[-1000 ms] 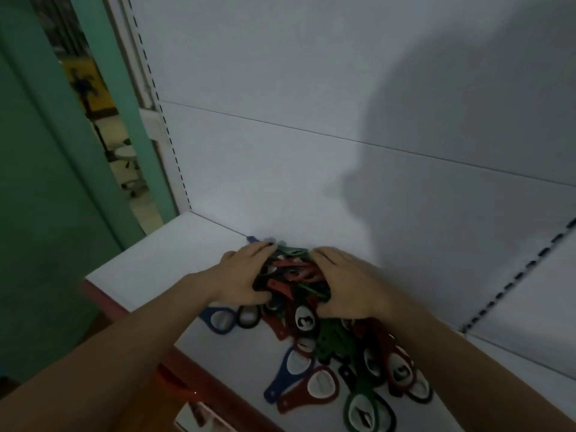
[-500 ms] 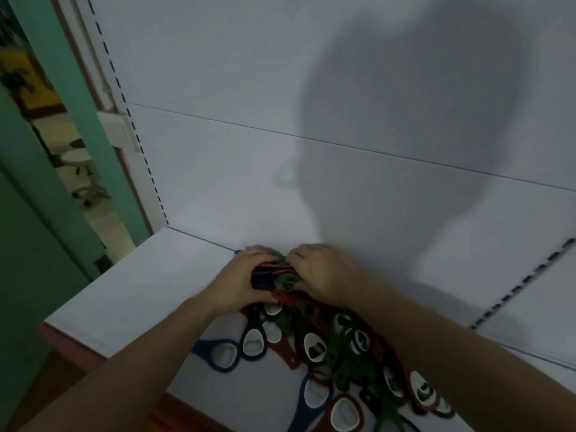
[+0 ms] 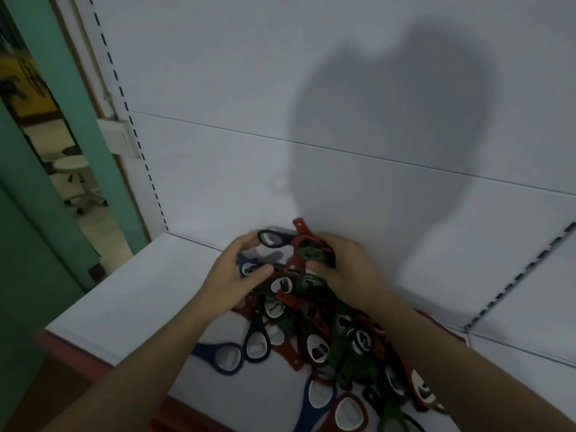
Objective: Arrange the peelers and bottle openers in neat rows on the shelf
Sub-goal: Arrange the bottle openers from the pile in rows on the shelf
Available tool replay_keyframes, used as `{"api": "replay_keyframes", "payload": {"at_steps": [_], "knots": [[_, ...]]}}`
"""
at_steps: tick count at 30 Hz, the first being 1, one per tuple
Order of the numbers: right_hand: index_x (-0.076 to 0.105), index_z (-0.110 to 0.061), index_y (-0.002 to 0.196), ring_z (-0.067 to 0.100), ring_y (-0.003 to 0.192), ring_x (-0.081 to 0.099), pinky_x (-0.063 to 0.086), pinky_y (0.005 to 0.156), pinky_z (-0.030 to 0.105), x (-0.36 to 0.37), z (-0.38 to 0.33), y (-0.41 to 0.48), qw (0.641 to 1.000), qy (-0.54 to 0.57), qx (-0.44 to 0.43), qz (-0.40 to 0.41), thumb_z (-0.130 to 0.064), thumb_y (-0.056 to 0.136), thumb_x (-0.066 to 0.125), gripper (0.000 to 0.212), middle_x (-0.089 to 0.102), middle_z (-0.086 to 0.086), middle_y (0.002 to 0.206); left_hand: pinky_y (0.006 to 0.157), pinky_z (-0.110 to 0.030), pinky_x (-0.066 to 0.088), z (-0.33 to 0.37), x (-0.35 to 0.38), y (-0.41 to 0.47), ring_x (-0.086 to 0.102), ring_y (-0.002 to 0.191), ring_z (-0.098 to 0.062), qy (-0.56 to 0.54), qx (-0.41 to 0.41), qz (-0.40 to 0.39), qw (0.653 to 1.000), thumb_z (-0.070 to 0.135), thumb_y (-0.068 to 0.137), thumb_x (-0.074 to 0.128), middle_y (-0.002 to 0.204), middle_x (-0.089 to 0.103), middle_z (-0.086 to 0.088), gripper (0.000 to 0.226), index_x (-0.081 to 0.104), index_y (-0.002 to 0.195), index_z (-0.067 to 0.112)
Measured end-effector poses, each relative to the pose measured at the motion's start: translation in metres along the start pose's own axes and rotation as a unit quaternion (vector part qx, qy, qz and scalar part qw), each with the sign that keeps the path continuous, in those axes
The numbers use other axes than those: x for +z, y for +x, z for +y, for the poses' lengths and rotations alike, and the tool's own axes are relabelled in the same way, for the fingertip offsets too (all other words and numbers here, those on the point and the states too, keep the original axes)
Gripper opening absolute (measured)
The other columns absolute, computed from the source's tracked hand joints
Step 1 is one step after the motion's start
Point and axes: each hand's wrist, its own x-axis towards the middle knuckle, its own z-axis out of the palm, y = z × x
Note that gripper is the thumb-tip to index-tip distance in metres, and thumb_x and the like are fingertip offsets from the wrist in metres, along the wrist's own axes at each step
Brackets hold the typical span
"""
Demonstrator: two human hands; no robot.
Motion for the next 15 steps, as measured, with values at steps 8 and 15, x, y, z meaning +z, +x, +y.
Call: {"api": "replay_keyframes", "payload": {"at_steps": [8, 15], "knots": [[0.072, -0.013, 0.114, 0.012, 0.099, 0.073, 0.058, 0.088, 0.029, -0.003, -0.009, 0.006, 0.955, 0.279, 0.063, -0.073, -0.014, 0.089, 0.077, 0.025, 0.077, -0.004, 0.106, 0.103, -0.042, 0.054, 0.061, 0.040, 0.021, 0.066, 0.122, -0.029, -0.362, -0.124, 0.022, 0.924, 0.031, 0.091, 0.068, 0.131, 0.069, -0.011, 0.052, 0.058, 0.140, 0.015], [0.073, -0.013, 0.115, 0.014, 0.098, 0.074, 0.059, 0.087, 0.028, -0.001, -0.006, 0.000, 0.946, 0.305, 0.074, -0.085, -0.016, 0.090, 0.075, 0.025, 0.078, -0.004, 0.106, 0.103, -0.053, 0.053, 0.062, 0.046, 0.024, 0.069, 0.115, -0.035, -0.316, -0.115, 0.097, 0.937, 0.016, 0.106, 0.054, 0.120, 0.073, -0.015, 0.025, 0.062, 0.130, 0.016]]}}
